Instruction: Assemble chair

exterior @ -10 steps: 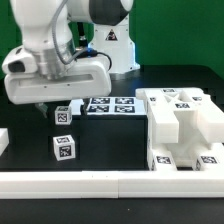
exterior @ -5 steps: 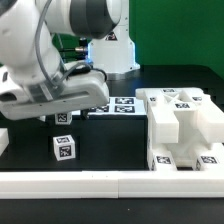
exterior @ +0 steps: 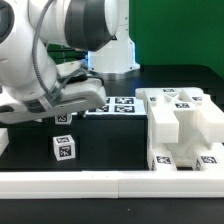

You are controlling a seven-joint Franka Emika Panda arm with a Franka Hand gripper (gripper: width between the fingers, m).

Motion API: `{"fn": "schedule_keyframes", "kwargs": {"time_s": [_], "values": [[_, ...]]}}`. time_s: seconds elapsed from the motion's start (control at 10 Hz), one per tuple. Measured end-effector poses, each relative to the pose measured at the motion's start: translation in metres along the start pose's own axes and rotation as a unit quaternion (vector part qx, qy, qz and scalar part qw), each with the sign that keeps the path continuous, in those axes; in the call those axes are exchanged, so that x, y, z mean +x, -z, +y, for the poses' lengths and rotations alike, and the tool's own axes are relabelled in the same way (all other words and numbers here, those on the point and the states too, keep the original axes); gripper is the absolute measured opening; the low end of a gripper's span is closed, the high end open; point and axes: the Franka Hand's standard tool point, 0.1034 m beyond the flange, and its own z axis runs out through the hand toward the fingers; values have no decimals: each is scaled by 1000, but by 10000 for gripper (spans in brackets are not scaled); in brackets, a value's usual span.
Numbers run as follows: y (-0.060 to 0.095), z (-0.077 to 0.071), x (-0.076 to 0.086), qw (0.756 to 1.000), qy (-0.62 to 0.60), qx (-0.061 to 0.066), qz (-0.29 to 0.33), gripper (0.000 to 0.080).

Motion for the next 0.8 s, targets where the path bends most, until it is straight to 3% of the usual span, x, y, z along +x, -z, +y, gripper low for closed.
{"fn": "schedule_keyframes", "kwargs": {"time_s": [0.1, 0.4, 0.7, 0.8], "values": [[0, -5, -1, 1000, 0, -5, -6, 649], [-2, -5, 0, 1000, 5, -2, -7, 649], [-29, -13, -14, 993, -76, 0, -92, 649], [-34, -16, -12, 992, -75, -1, -97, 649]]}}
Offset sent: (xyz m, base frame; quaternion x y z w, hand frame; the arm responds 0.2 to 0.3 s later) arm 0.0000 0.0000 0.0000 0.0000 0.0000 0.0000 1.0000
